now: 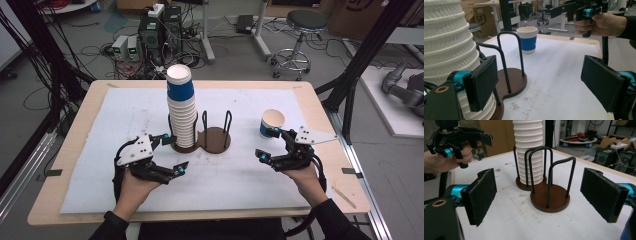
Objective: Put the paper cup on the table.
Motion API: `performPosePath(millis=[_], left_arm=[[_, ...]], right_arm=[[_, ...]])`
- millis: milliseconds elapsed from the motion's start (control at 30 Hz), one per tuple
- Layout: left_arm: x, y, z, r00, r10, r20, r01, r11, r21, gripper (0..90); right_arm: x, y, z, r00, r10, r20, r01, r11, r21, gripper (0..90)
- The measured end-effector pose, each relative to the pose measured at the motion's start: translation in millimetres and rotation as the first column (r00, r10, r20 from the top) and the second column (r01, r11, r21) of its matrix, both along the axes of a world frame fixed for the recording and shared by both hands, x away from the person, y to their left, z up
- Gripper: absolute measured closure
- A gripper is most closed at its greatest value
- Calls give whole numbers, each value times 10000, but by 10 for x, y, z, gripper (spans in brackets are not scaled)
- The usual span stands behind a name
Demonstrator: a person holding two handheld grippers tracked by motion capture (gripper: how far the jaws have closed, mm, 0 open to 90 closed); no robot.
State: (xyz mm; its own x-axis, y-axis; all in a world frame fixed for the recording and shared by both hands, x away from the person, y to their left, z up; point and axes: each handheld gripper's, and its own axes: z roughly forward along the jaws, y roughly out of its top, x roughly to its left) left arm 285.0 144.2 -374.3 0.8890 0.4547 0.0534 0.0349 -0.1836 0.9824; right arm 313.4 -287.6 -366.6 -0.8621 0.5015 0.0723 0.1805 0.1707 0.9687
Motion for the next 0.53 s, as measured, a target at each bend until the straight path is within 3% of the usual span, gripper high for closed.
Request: performPosePath(millis=[533], left_arm=[[51, -35, 14, 10000, -4, 2, 4, 10000, -11, 144]], right_arm=[[0, -40, -43, 9999, 98, -63, -98, 9999, 29, 139]])
